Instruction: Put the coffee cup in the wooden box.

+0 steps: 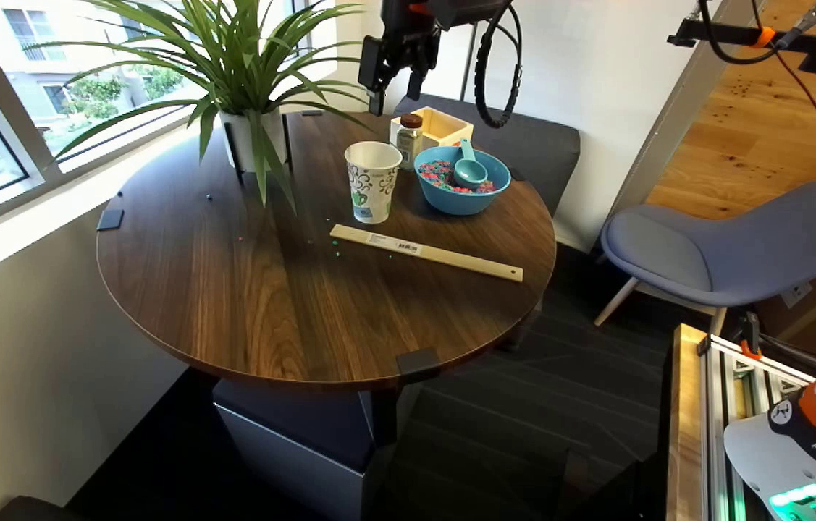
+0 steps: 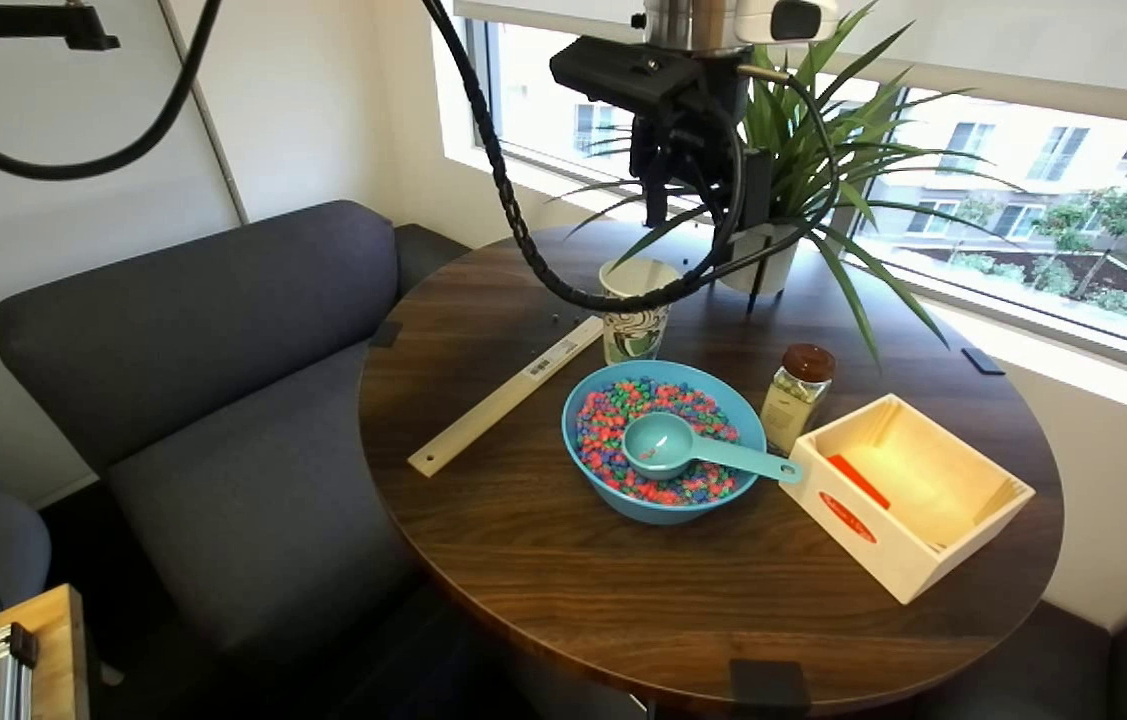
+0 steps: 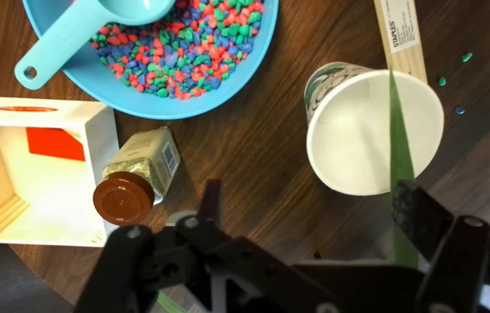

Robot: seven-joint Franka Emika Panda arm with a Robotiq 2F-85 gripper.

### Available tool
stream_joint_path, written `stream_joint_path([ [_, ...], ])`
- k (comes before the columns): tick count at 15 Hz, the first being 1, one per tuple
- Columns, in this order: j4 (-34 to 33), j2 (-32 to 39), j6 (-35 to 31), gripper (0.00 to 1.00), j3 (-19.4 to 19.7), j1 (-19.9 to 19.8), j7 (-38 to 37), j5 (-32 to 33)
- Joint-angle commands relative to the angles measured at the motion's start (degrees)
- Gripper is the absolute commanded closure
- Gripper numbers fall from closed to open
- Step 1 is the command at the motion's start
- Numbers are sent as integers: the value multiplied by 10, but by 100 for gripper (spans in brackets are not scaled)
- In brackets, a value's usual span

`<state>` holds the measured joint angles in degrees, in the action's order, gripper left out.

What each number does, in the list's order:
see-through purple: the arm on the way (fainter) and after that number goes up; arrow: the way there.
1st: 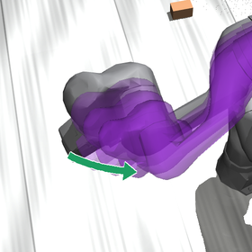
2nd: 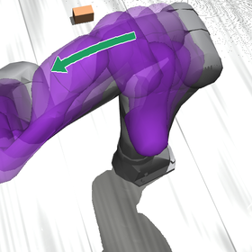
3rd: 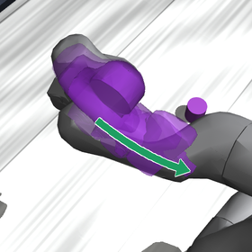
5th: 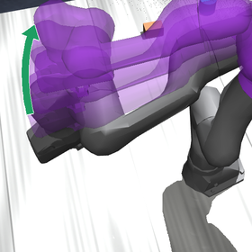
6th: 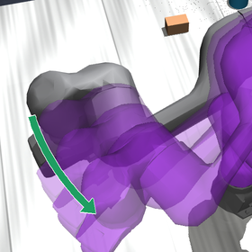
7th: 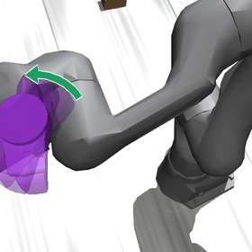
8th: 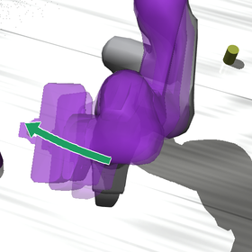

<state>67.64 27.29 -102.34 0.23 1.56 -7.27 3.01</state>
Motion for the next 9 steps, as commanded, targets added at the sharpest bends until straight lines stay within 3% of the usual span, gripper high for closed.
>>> stream_joint_path([
  [1, 35, -8, -31, 0, -9, -12, 6, -36],
  [9, 112, -25, -100, 0, -5, -10, -11, -57],
])
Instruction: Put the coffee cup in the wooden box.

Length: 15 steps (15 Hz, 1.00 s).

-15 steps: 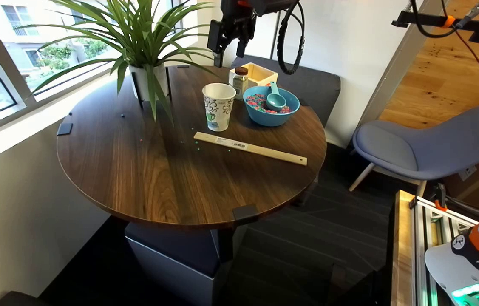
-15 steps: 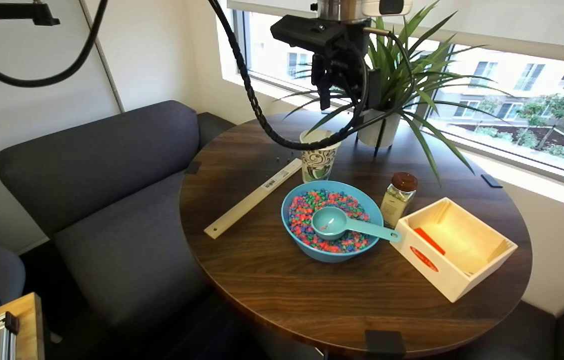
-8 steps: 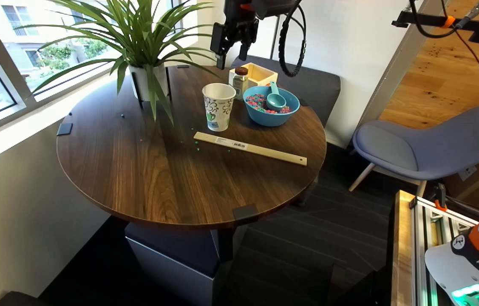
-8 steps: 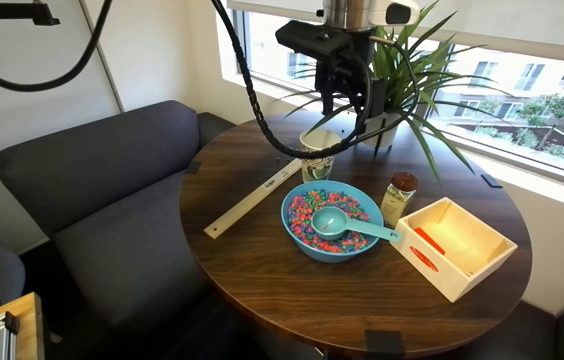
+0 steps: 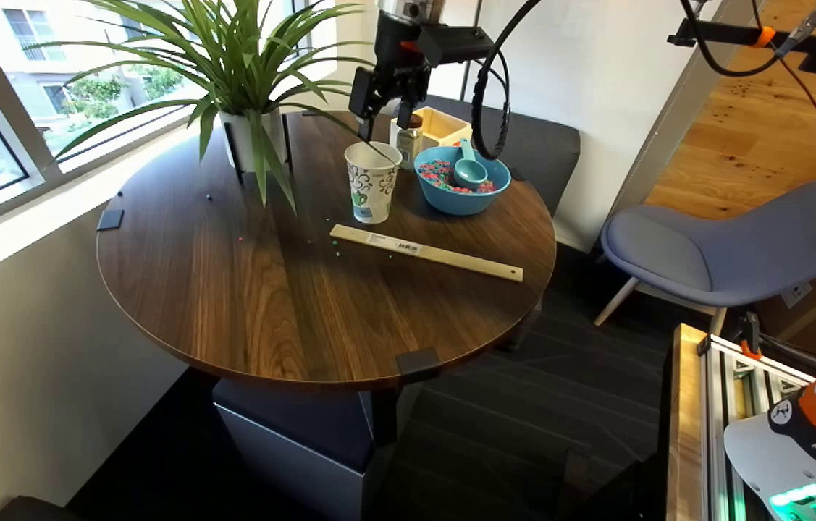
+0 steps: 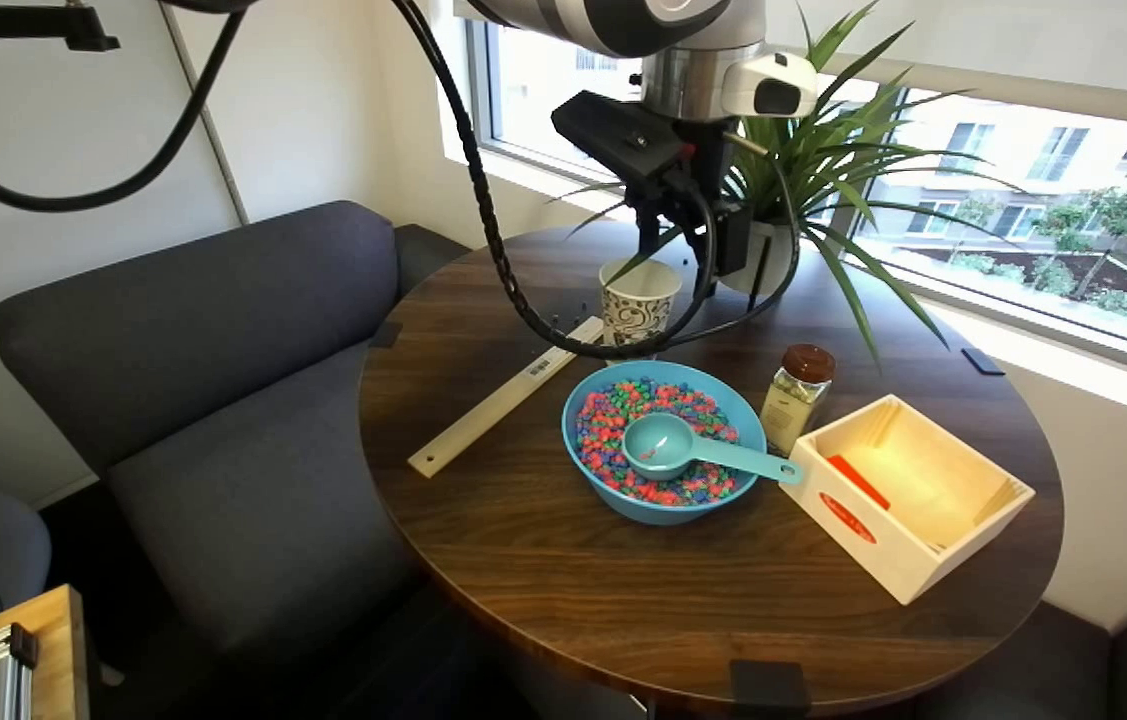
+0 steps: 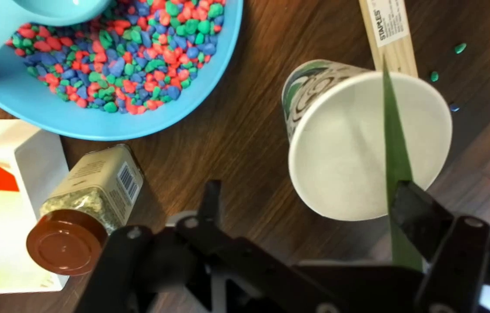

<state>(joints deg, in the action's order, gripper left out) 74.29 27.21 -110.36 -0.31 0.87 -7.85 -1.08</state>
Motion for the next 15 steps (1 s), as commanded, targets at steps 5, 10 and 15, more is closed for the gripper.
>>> stream_joint_path([
  [5, 67, -28, 0, 0, 3, -5, -3, -15],
  [10, 74, -25, -2, 25, 5, -5, -6, -15],
  [15, 72, -25, -6, 65, 5, -5, -8, -17],
])
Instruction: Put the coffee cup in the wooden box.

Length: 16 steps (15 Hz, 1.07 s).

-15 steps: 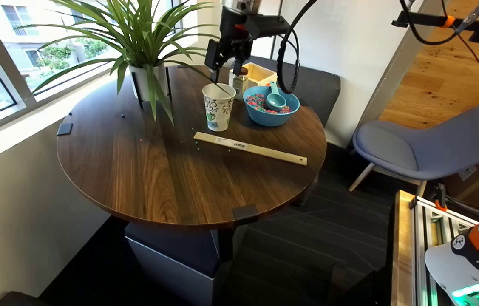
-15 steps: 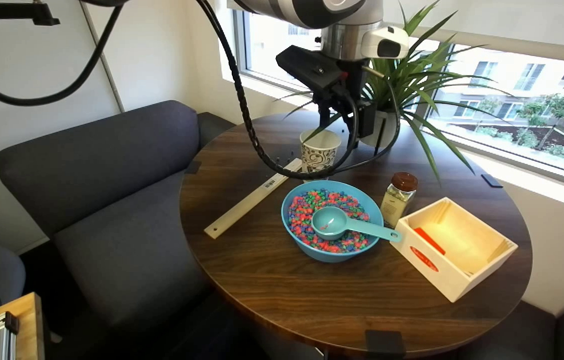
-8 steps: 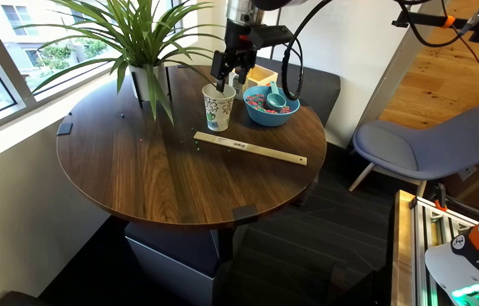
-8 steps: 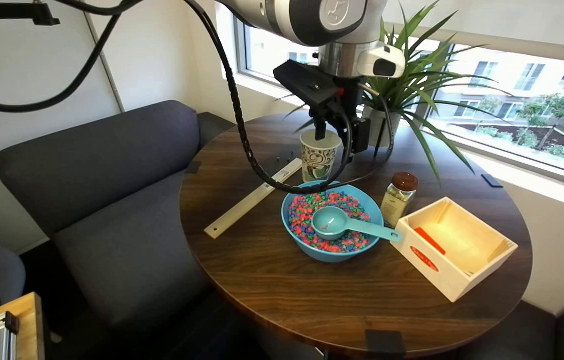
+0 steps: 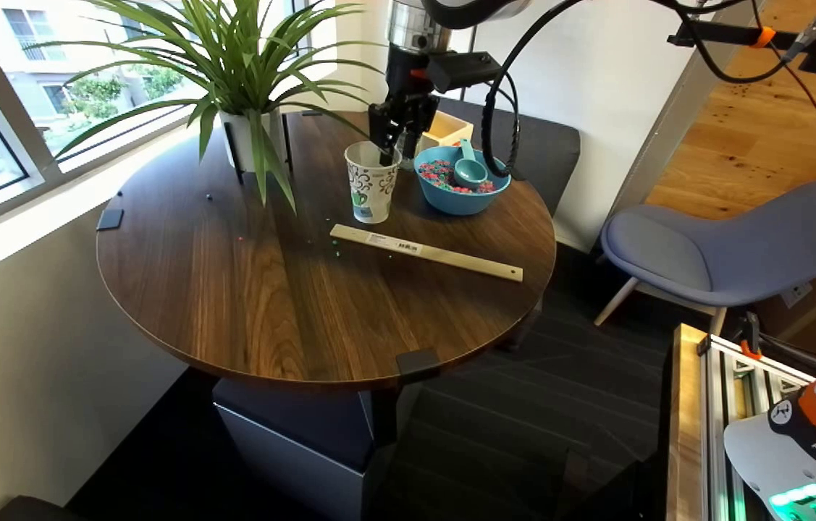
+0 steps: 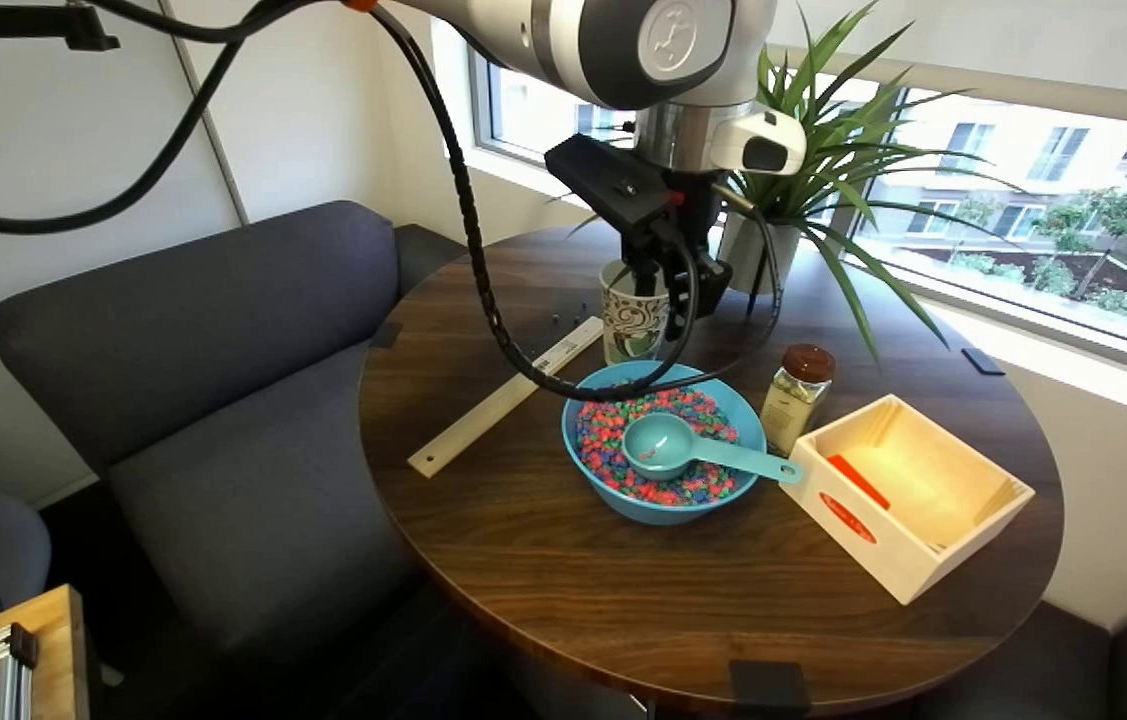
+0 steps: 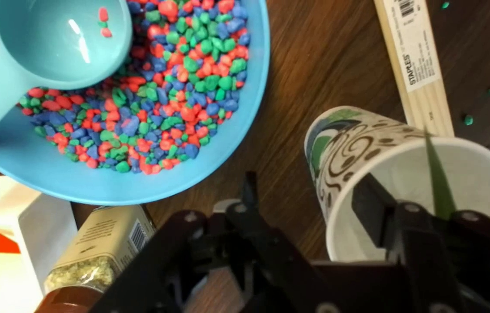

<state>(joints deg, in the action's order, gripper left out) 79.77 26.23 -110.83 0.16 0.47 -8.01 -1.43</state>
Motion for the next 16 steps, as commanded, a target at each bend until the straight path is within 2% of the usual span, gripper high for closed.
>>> stream_joint_path([
  [1, 16, -16, 1, 72, 0, 0, -6, -12],
  [4, 13, -22, 2, 95, -1, -1, -3, -15],
  [5, 14, -27, -2, 99, -3, -2, 2, -19],
  [8, 22, -50, -9, 100, -6, -4, 10, -30],
  [11, 65, -120, -24, 99, 4, -3, -13, -25],
  [16, 177, -258, -22, 99, 41, -17, -129, 1],
])
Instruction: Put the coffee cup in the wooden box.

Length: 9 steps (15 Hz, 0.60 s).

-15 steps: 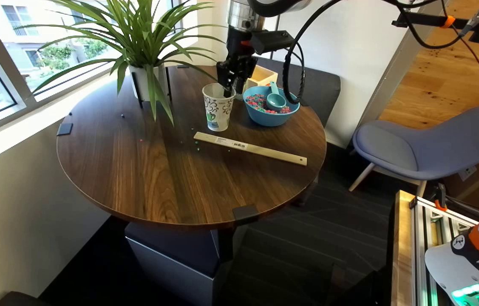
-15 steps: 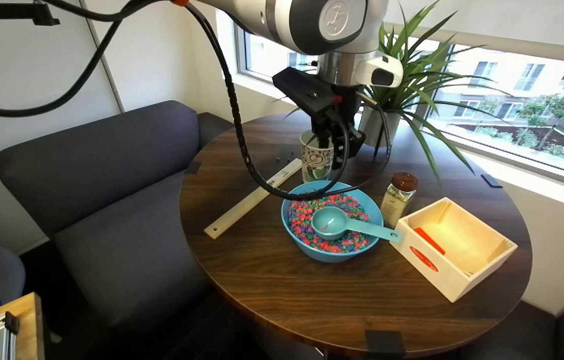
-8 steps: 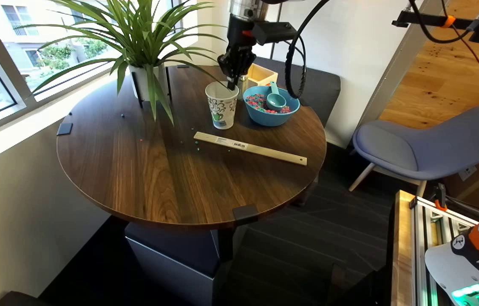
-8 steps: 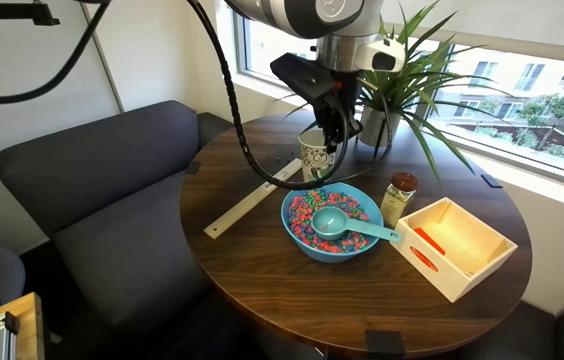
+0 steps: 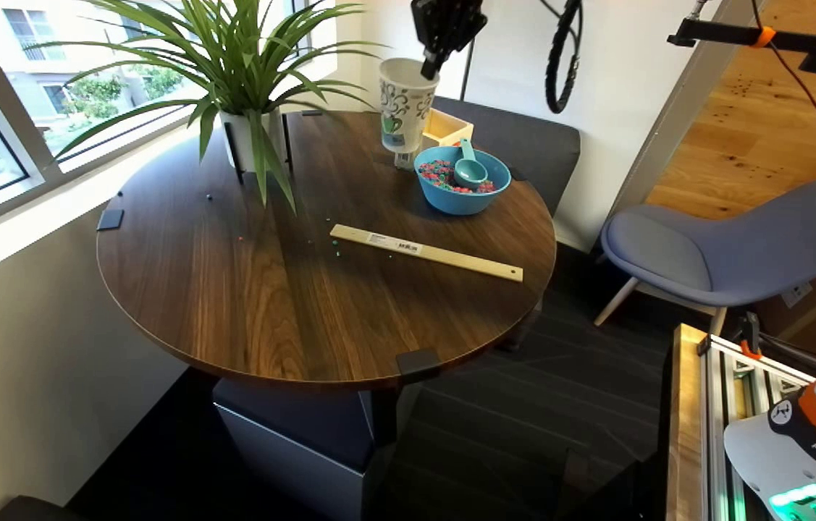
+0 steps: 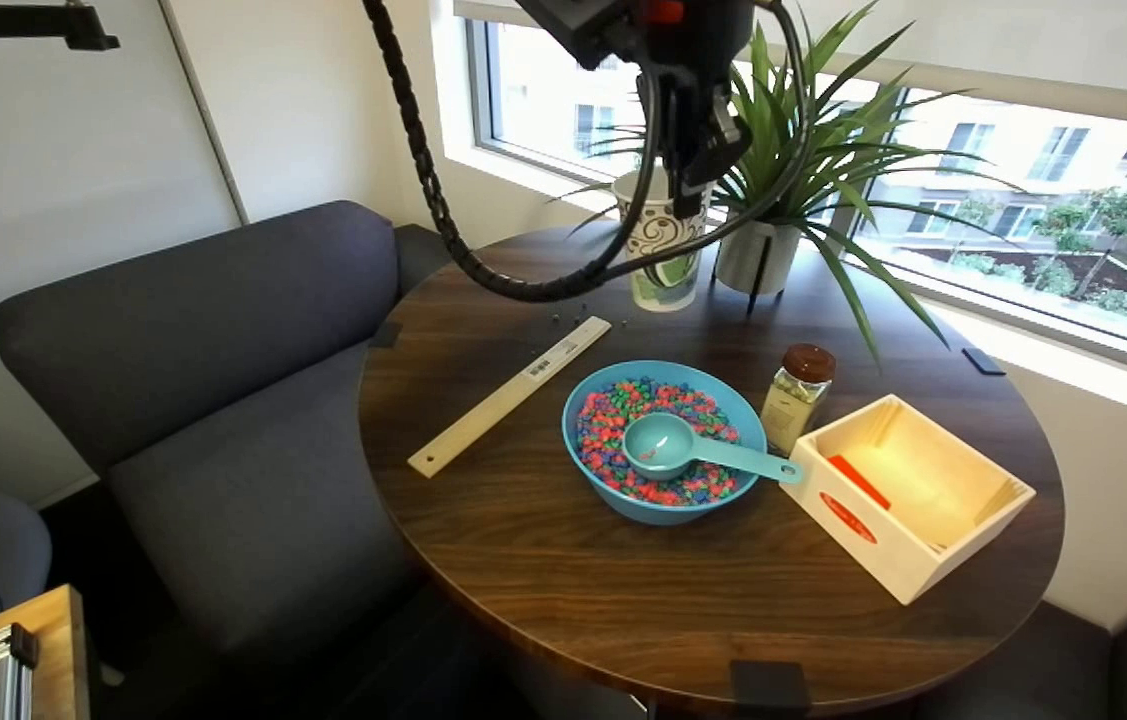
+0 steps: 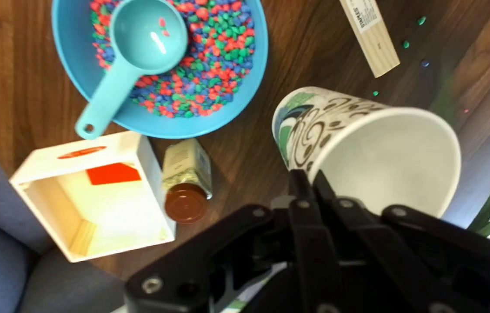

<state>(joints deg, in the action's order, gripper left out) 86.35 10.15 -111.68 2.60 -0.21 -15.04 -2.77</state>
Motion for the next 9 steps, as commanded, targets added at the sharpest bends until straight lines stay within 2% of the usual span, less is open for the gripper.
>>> stream_joint_path([
  [1, 136, -122, -22, 99, 24, -19, -76, 14],
  [2, 49, -56, 2, 99, 13, -14, -38, 4],
  [3, 62, -73, 3, 96, 16, -20, -38, 4],
  [6, 57, -70, 3, 99, 13, -20, -36, 4],
  [8, 34, -48, 11, 99, 26, -31, -103, 11],
  [9, 28, -46, 13, 99, 36, -42, -110, 3],
])
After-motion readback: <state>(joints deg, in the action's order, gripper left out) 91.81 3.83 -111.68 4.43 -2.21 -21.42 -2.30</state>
